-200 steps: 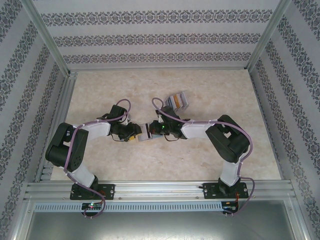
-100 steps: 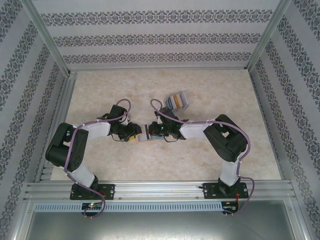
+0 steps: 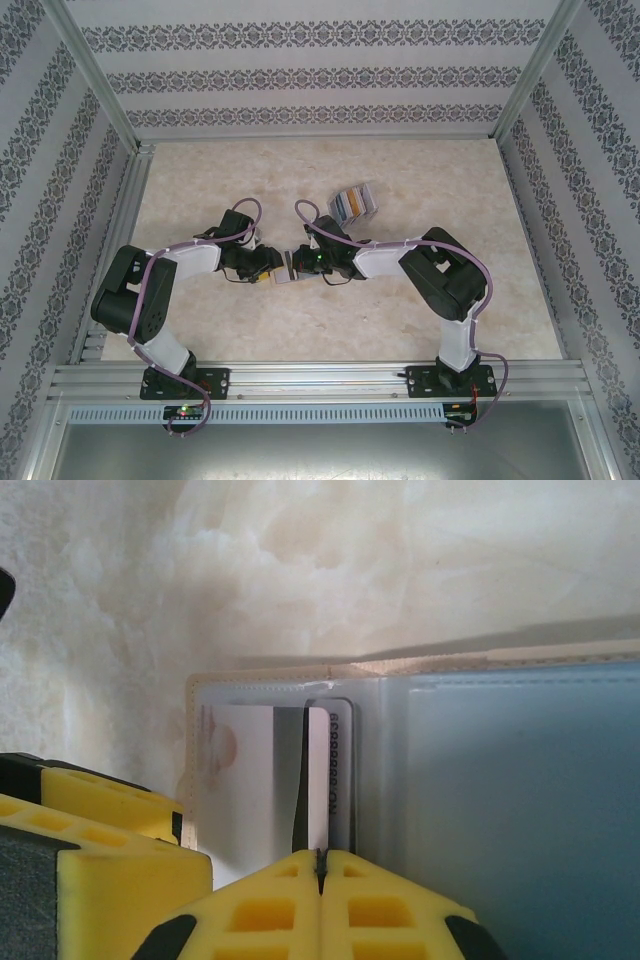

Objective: Put the credit cards into the card holder

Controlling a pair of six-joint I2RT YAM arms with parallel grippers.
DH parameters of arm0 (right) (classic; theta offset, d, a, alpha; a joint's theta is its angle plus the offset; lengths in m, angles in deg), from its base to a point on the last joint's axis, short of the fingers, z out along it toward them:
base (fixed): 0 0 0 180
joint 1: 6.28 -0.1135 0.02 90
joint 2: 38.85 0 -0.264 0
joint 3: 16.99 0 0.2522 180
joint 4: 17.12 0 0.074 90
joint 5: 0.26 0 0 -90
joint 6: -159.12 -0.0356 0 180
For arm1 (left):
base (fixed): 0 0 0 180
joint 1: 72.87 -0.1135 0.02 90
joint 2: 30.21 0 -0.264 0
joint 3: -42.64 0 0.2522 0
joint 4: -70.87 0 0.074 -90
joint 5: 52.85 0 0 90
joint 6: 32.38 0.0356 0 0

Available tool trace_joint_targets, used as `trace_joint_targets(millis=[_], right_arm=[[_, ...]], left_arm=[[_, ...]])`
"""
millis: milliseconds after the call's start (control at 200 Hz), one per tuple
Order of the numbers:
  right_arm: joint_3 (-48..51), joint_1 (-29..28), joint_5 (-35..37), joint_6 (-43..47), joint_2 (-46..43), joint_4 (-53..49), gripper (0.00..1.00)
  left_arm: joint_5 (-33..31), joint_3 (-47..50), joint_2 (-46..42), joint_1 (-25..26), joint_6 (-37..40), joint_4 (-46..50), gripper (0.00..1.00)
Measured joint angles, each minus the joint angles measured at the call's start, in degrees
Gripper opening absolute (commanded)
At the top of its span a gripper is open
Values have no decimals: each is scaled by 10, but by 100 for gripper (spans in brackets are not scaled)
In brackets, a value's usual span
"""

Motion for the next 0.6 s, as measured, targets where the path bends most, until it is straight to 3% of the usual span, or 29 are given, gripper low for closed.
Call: trace_joint_targets(millis=[125, 275, 600], right_arm=[[0, 0, 0, 3, -4, -3, 20], [5, -3, 0, 7, -36, -17, 25], [33, 6, 5, 25, -116, -34, 28]], left_arm=[[-1, 0, 0, 0, 0, 0, 45], [-2, 0, 0, 0, 0, 0, 45], [-3, -1, 0, 0, 0, 2, 44]])
